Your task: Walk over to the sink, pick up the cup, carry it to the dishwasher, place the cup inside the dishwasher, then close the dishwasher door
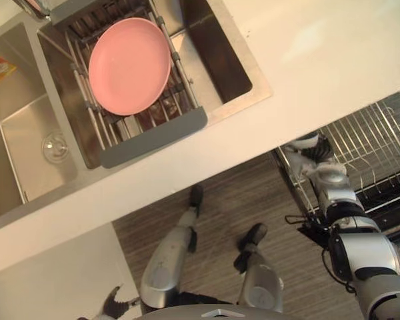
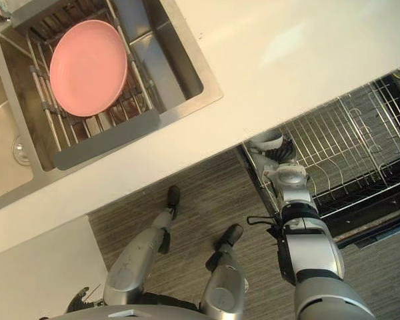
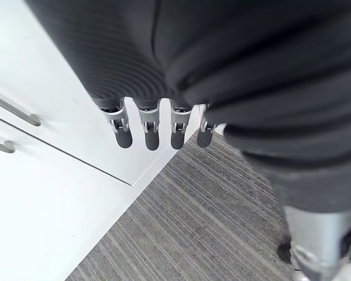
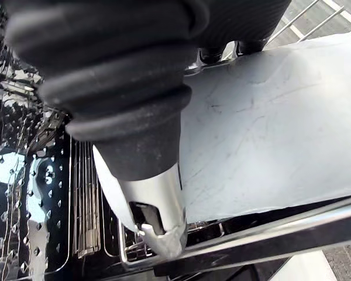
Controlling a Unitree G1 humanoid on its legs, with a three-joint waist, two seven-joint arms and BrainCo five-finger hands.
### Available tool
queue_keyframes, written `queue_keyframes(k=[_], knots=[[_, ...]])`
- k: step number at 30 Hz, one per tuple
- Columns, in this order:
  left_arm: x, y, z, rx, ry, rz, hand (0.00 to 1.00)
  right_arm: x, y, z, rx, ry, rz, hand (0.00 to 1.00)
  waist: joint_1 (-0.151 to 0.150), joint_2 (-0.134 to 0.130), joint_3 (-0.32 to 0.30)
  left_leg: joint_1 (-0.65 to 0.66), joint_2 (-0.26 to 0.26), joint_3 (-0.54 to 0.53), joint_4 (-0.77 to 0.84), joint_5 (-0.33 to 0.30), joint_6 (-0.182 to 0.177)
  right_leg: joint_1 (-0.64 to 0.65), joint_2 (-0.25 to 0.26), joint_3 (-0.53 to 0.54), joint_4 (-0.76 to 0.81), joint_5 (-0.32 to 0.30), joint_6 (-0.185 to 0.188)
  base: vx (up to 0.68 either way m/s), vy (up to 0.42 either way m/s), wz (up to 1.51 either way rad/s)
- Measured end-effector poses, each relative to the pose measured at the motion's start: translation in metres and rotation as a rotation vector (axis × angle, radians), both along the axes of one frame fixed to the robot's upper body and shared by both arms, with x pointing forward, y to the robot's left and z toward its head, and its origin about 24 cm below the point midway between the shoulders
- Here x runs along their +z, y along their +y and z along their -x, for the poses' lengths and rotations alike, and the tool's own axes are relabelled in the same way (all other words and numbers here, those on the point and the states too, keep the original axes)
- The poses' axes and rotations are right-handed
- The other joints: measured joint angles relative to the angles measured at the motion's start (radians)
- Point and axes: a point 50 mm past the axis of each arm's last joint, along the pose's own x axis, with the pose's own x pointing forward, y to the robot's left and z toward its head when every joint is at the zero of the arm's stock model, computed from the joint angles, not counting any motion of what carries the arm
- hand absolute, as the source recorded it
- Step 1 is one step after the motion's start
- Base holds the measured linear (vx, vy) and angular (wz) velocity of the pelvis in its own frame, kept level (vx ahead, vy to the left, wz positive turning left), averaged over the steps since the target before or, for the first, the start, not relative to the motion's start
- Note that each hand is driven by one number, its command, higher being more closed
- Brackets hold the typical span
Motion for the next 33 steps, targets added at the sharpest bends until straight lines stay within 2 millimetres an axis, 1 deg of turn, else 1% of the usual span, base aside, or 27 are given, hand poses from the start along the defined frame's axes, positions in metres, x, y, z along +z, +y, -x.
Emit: queue_keyframes(k=[1,2,5,9,11,13,15,16,17,19,20,21,22,23,24,25,27,28,30,32,33], knots=[[0.000,-0.001,-0.003,-0.006,-0.013,-0.005,0.00,0.002,0.000,-0.001,0.003,0.008,0.007,0.00,0.001,0.008,0.004,-0.001,-0.001,-0.014,0.000,0.002,-0.003,0.003,-0.002,-0.014,0.012,-0.011,0.000,-0.01,-0.067,0.26],[0.001,-0.001,-0.004,-0.009,-0.017,-0.007,0.00,0.003,-0.001,-0.002,-0.001,0.011,0.007,0.00,0.001,0.010,0.005,-0.001,-0.001,-0.019,0.000,0.003,-0.004,0.002,-0.004,-0.018,0.019,-0.017,0.000,-0.01,-0.083,0.23],[0.000,-0.003,-0.002,-0.011,-0.011,-0.005,0.00,0.003,-0.004,-0.002,-0.017,0.034,0.002,0.00,0.010,0.010,0.007,-0.001,0.002,-0.034,0.000,0.005,-0.007,-0.004,-0.007,-0.027,0.054,-0.045,-0.003,0.01,-0.088,0.13],[0.000,-0.004,-0.004,-0.009,-0.030,-0.010,0.00,0.002,-0.003,-0.002,-0.028,0.037,0.001,0.00,0.007,0.009,0.007,0.006,0.003,-0.071,0.000,0.014,-0.010,0.004,-0.007,-0.045,0.088,-0.067,0.001,0.02,-0.113,0.14],[0.001,-0.004,-0.005,-0.007,-0.040,-0.013,0.00,0.000,-0.001,-0.003,-0.055,0.029,-0.004,0.00,0.008,0.008,0.008,0.022,0.005,-0.074,0.000,0.013,-0.017,0.015,-0.009,-0.044,0.101,-0.078,-0.003,-0.01,-0.092,0.04],[0.002,-0.002,-0.006,0.011,-0.050,-0.016,0.00,-0.004,0.003,-0.002,-0.093,0.007,-0.048,0.00,0.003,0.006,0.009,0.054,0.008,-0.073,0.000,0.010,-0.022,0.045,-0.009,-0.042,0.103,-0.084,-0.003,-0.03,-0.087,-0.03],[0.003,-0.002,-0.008,0.019,-0.068,-0.024,0.00,-0.006,0.001,0.000,-0.125,-0.013,-0.069,0.00,0.001,0.006,0.009,0.077,0.010,-0.069,0.000,0.006,-0.027,0.066,-0.008,-0.038,0.102,-0.085,-0.003,-0.06,-0.056,-0.08],[0.004,-0.001,-0.010,0.032,-0.081,-0.030,0.00,-0.006,0.000,0.004,-0.143,-0.042,-0.070,0.00,-0.005,0.003,0.007,0.095,0.014,-0.060,0.000,0.001,-0.032,0.080,-0.006,-0.030,0.099,-0.086,-0.003,-0.08,-0.044,-0.16],[0.005,0.000,-0.010,0.039,-0.086,-0.031,0.00,-0.006,0.000,0.006,-0.147,-0.051,-0.067,0.00,-0.005,0.001,0.007,0.101,0.017,-0.051,0.000,0.000,-0.034,0.081,-0.005,-0.020,0.097,-0.086,-0.004,-0.11,-0.046,-0.31],[0.005,0.004,-0.011,0.059,-0.090,-0.038,0.00,-0.009,0.000,0.010,-0.159,-0.065,-0.064,0.00,-0.013,-0.011,-0.004,0.113,0.027,-0.025,-0.001,-0.004,-0.039,0.082,0.006,0.003,0.087,-0.081,-0.007,-0.09,-0.040,-0.38],[0.005,0.008,-0.009,0.081,-0.085,-0.047,0.00,-0.021,0.004,0.015,-0.154,-0.044,-0.073,0.00,-0.021,-0.031,-0.029,0.119,0.040,-0.004,-0.001,-0.006,-0.038,0.083,0.016,0.020,0.071,-0.072,-0.012,-0.06,-0.067,-0.34],[0.005,0.010,-0.008,0.090,-0.081,-0.051,0.00,-0.028,0.006,0.017,-0.152,-0.027,-0.080,0.00,-0.027,-0.041,-0.039,0.126,0.044,0.004,-0.001,-0.008,-0.037,0.092,0.024,0.026,0.065,-0.066,-0.013,-0.05,-0.090,-0.45],[0.005,0.014,-0.007,0.096,-0.072,-0.061,0.00,-0.044,0.009,0.025,-0.155,0.013,-0.094,0.00,-0.031,-0.060,-0.061,0.149,0.051,0.020,-0.002,-0.015,-0.036,0.112,0.029,0.040,0.048,-0.059,-0.015,-0.02,-0.078,-0.34],[0.005,0.016,-0.006,0.100,-0.065,-0.067,0.00,-0.055,0.012,0.032,-0.156,0.037,-0.102,0.00,-0.032,-0.073,-0.085,0.163,0.056,0.032,-0.006,-0.021,-0.041,0.124,0.036,0.047,0.036,-0.056,-0.016,-0.01,-0.100,-0.42],[0.005,0.018,-0.004,0.111,-0.056,-0.071,0.00,-0.069,0.016,0.041,-0.151,0.065,-0.110,0.00,-0.034,-0.088,-0.121,0.180,0.063,0.046,-0.006,-0.029,-0.035,0.139,0.046,0.060,0.019,-0.051,-0.017,-0.01,-0.065,-0.35],[0.005,0.019,-0.003,0.116,-0.050,-0.073,0.00,-0.074,0.018,0.045,-0.147,0.075,-0.115,0.00,-0.035,-0.093,-0.138,0.189,0.067,0.056,-0.006,-0.033,-0.031,0.147,0.049,0.067,0.009,-0.048,-0.018,0.00,-0.078,-0.41],[0.004,0.022,0.000,0.140,-0.030,-0.082,0.00,-0.086,0.026,0.055,-0.126,0.092,-0.138,0.00,-0.039,-0.106,-0.185,0.220,0.083,0.089,-0.007,-0.052,-0.039,0.170,0.066,0.095,-0.025,-0.039,-0.026,0.00,-0.070,-0.48],[0.004,0.023,0.001,0.153,-0.020,-0.085,0.00,-0.089,0.030,0.059,-0.113,0.085,-0.153,0.00,-0.048,-0.108,-0.209,0.231,0.091,0.099,-0.007,-0.057,-0.036,0.182,0.079,0.098,-0.043,-0.036,-0.029,-0.01,-0.078,-0.36],[0.003,0.025,0.003,0.181,-0.009,-0.087,0.00,-0.090,0.034,0.066,-0.113,0.050,-0.203,0.00,-0.064,-0.108,-0.240,0.237,0.102,0.113,-0.007,-0.061,-0.038,0.186,0.087,0.105,-0.057,-0.033,-0.032,-0.02,-0.064,-0.24],[0.003,0.027,0.005,0.223,-0.004,-0.080,0.00,-0.083,0.040,0.070,-0.112,-0.024,-0.276,0.00,-0.069,-0.110,-0.257,0.243,0.114,0.130,-0.007,-0.065,-0.041,0.186,0.099,0.120,-0.069,-0.027,-0.040,-0.01,-0.062,-0.26],[0.003,0.028,0.006,0.269,-0.006,-0.064,0.00,-0.075,0.046,0.072,-0.105,-0.093,-0.331,0.00,-0.076,-0.110,-0.267,0.244,0.120,0.137,-0.007,-0.065,-0.043,0.187,0.105,0.122,-0.074,-0.024,-0.043,0.00,-0.068,-0.16]])
